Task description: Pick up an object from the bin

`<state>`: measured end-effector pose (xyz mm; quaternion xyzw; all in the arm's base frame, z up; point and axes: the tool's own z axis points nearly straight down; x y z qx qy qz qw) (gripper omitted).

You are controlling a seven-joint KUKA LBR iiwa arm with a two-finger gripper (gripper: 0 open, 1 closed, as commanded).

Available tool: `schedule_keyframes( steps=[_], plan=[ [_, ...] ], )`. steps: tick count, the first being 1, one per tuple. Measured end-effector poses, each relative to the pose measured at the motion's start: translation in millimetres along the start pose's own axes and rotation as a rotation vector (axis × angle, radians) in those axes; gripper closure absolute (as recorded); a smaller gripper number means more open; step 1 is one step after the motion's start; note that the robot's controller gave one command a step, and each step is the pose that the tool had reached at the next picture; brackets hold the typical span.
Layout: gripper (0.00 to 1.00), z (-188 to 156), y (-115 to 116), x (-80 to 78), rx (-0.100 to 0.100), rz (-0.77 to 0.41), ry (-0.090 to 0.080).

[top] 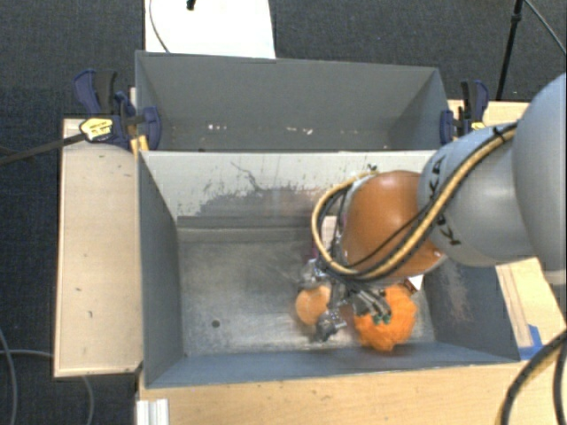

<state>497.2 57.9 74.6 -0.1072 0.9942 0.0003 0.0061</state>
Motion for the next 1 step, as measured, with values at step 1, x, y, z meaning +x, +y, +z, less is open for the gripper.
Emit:
schedule_keyframes(
  steps=[1],
  plan=[
    [1.00,-3.4,0.0,1.0,0.000,0.001,0.006]
  ],
)
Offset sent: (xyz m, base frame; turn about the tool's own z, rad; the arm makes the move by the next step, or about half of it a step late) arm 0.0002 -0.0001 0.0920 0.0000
